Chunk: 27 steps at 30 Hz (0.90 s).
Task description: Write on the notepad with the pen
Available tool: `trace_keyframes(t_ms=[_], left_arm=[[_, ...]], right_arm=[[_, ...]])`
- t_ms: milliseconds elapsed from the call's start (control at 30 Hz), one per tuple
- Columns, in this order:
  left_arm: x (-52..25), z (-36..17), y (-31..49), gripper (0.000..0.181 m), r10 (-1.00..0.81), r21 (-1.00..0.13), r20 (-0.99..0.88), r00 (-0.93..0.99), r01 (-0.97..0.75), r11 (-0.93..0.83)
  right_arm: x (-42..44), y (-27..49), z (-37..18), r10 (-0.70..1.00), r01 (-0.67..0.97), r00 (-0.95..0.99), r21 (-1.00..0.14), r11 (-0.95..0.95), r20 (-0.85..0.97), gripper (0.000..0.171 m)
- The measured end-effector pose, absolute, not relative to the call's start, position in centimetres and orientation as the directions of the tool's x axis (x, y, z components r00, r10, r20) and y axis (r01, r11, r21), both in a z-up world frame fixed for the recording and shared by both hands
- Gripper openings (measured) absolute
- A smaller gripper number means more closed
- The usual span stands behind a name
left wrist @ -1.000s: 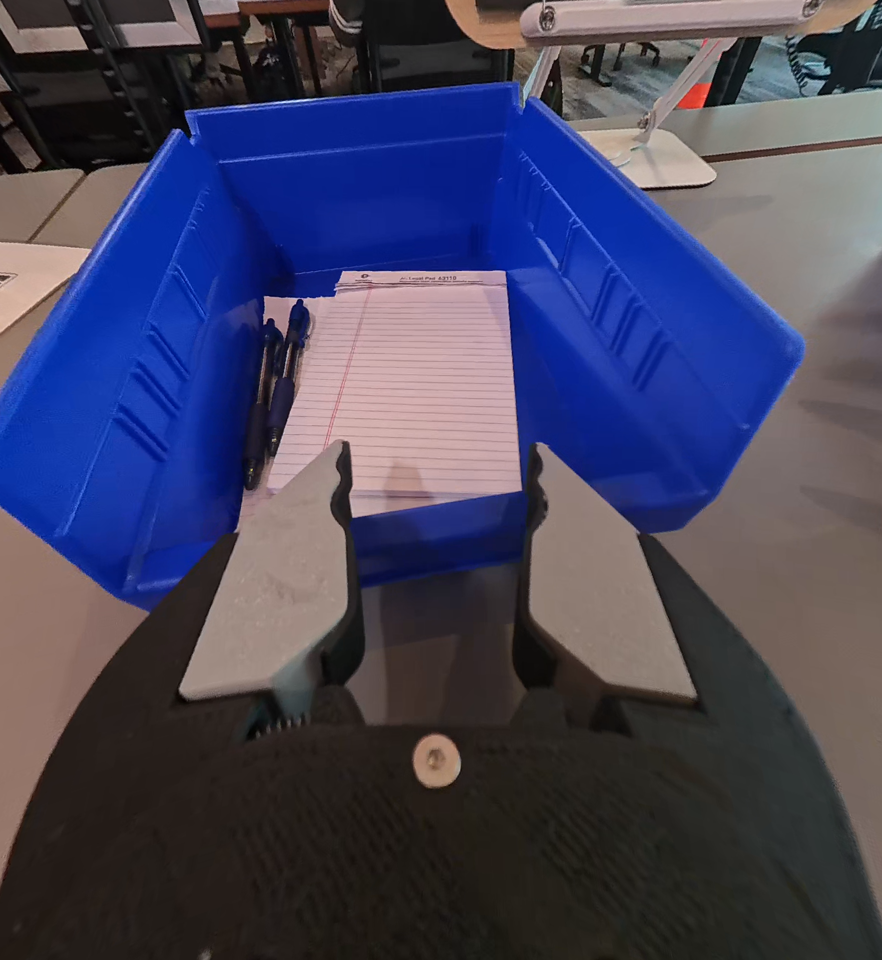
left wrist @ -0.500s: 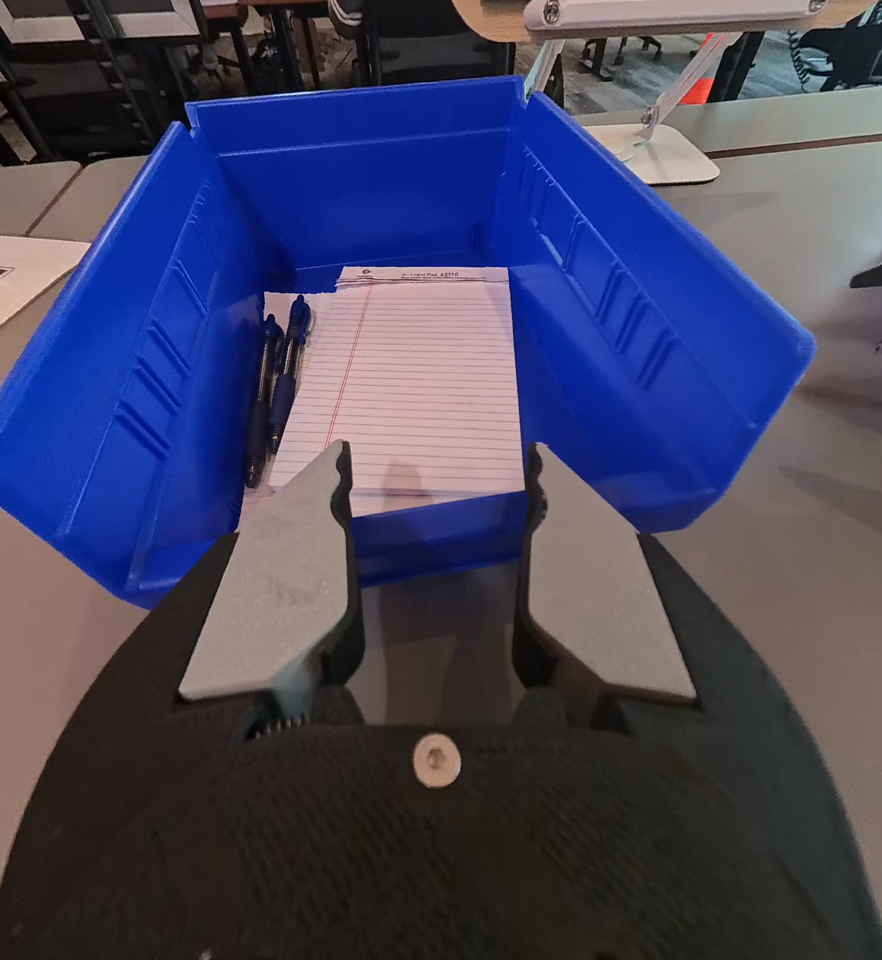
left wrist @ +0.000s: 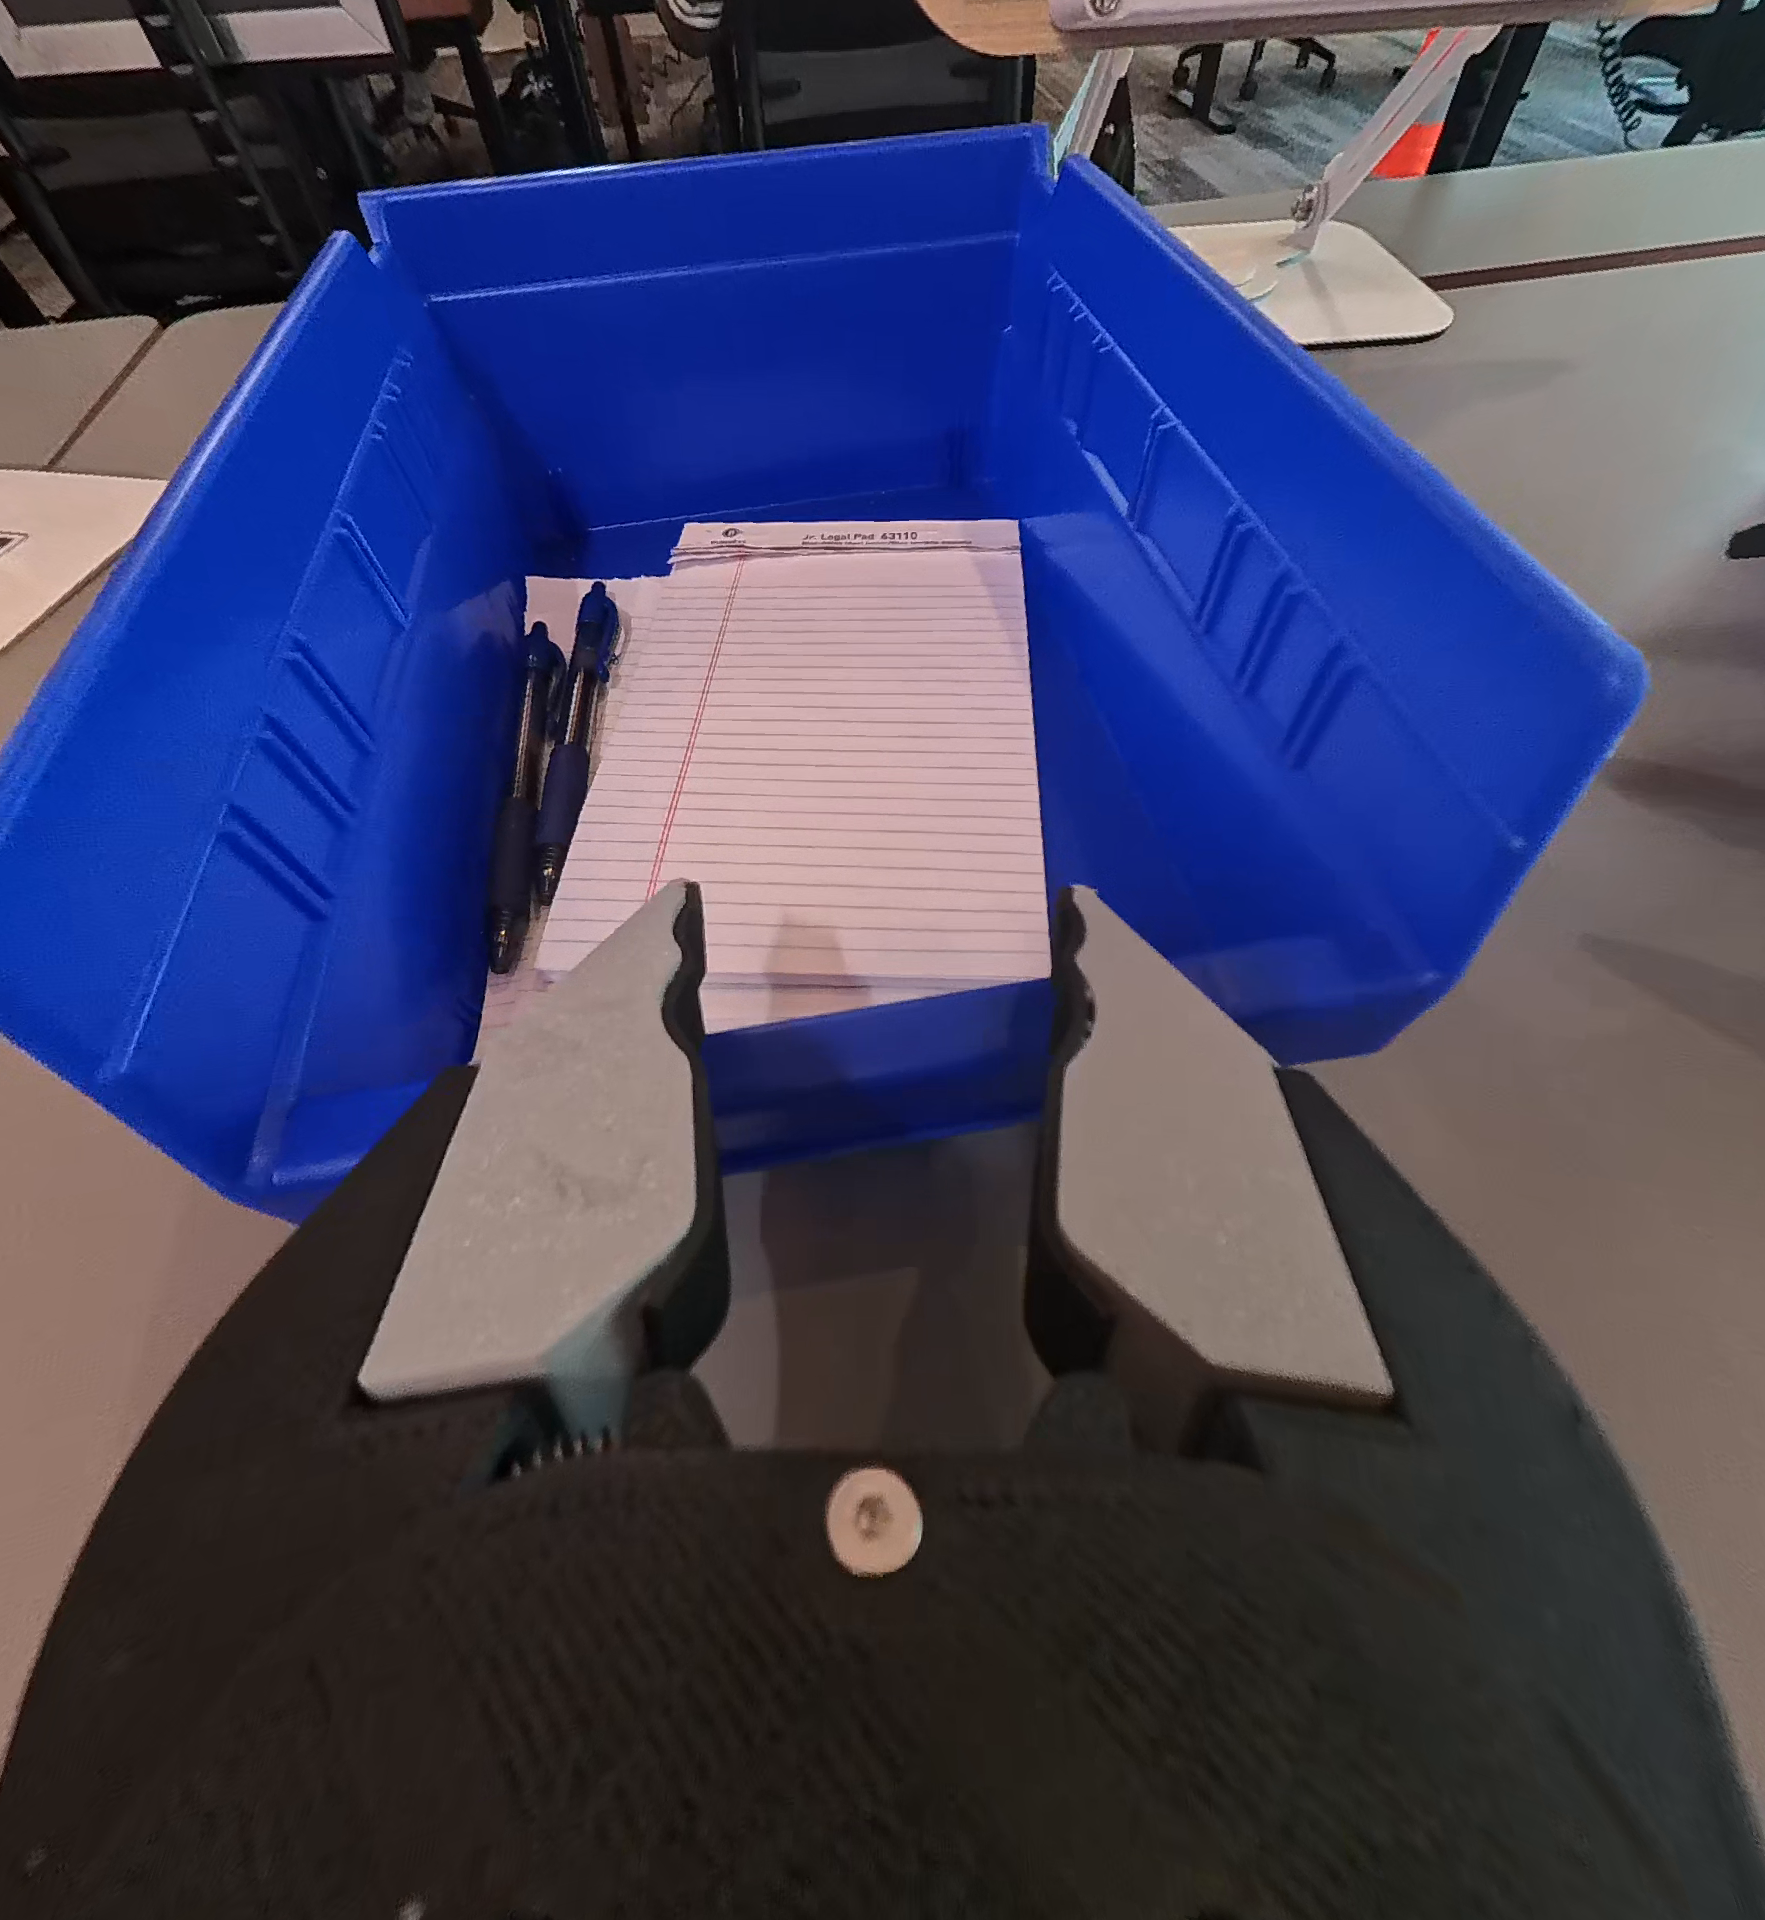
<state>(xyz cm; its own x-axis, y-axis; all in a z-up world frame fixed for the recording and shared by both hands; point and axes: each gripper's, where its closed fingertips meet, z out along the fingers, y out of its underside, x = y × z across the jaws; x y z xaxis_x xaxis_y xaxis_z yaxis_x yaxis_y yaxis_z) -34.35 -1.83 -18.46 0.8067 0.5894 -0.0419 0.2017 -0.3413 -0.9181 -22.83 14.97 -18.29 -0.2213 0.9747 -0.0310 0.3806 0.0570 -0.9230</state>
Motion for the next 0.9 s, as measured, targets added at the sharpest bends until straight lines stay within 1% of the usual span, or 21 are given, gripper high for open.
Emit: trace_keyframes(t_ms=[533,567,633,667,800,900], left_arm=[[-34.3,-18.8,-1.6,0.066,0.584,-0.908,-0.059,0.81,0.2,-0.368],[-34.3,-18.8,-1.6,0.065,0.584,-0.909,-0.057,0.81,0.2,-0.366],[-34.3,-18.6,-1.6,0.056,0.581,-0.913,-0.044,0.812,0.203,-0.354],[-34.2,-18.6,-1.5,0.055,0.568,-0.914,-0.029,0.822,0.208,-0.349],[-34.5,-17.4,-0.7,0.058,0.522,-0.882,0.051,0.851,0.284,-0.377],[-35.8,-16.5,0.0,0.06,0.495,-0.822,0.104,0.862,0.355,-0.446]], right_arm=[[-22.9,14.6,-18.8,0.971,0.407,-0.239,-0.91,0.081,-0.02,0.062],[-22.9,14.6,-18.8,0.971,0.407,-0.239,-0.91,0.077,-0.025,0.062],[-22.9,14.6,-18.8,0.971,0.407,-0.239,-0.911,0.069,-0.033,0.061],[-22.9,14.7,-18.8,0.97,0.408,-0.239,-0.911,0.066,-0.036,0.061],[-23.0,14.7,-18.9,0.969,0.418,-0.24,-0.906,0.058,-0.049,0.062],[-23.0,14.6,-18.9,0.969,0.417,-0.243,-0.907,0.059,-0.048,0.061]])
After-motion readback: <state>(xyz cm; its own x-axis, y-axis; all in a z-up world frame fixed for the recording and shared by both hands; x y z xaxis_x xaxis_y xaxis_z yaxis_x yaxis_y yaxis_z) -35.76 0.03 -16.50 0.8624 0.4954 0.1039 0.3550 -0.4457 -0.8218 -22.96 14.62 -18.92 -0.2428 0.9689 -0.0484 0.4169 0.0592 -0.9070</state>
